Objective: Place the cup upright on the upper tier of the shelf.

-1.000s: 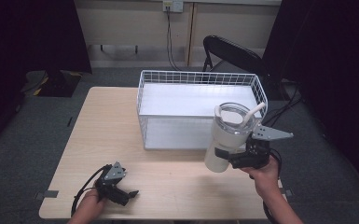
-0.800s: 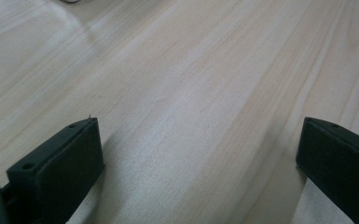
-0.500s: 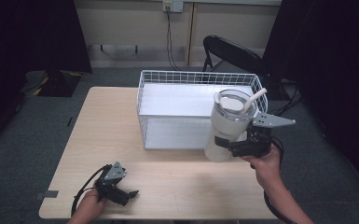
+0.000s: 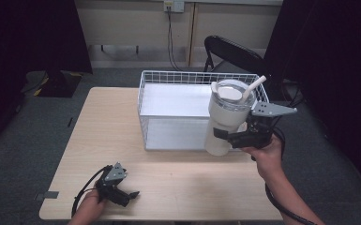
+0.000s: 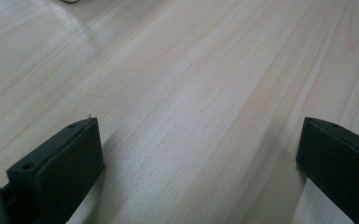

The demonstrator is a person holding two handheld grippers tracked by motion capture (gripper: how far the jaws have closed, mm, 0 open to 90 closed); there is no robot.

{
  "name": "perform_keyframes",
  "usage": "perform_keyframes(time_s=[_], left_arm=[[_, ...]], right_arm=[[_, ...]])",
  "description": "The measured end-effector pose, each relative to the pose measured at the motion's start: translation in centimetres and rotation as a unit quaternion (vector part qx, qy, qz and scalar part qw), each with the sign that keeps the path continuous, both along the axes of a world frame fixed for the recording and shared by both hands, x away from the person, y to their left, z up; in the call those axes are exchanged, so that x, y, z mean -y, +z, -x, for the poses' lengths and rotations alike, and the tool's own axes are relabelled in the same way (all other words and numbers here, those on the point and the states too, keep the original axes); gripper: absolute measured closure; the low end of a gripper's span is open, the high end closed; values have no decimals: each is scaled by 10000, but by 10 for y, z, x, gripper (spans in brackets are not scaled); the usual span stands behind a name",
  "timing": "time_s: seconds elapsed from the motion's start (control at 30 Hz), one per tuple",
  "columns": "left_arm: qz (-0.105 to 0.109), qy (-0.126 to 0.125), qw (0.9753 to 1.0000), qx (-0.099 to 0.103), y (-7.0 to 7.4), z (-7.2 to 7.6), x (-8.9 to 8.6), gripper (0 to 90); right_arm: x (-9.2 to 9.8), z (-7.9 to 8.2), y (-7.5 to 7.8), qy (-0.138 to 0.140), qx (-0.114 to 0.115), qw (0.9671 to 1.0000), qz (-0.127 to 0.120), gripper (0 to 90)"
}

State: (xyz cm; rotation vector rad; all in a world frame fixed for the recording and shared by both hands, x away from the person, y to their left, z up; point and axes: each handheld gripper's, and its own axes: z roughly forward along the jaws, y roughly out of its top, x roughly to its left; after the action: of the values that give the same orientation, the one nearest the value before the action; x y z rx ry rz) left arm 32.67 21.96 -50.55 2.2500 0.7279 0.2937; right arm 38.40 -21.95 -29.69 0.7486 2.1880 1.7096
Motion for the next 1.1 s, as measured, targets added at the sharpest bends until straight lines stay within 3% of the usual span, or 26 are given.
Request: perform_keyframes(time_s=[0.63,1.1], left_arm=[[21,14,10000,-4,0,0,0,0],[7,7,10000,13,0,0,0,0]], right_arm=[[-6,-11,37,-40,84,9999,60,93],[-14,-27,52,-222,137,9997,-5,93]])
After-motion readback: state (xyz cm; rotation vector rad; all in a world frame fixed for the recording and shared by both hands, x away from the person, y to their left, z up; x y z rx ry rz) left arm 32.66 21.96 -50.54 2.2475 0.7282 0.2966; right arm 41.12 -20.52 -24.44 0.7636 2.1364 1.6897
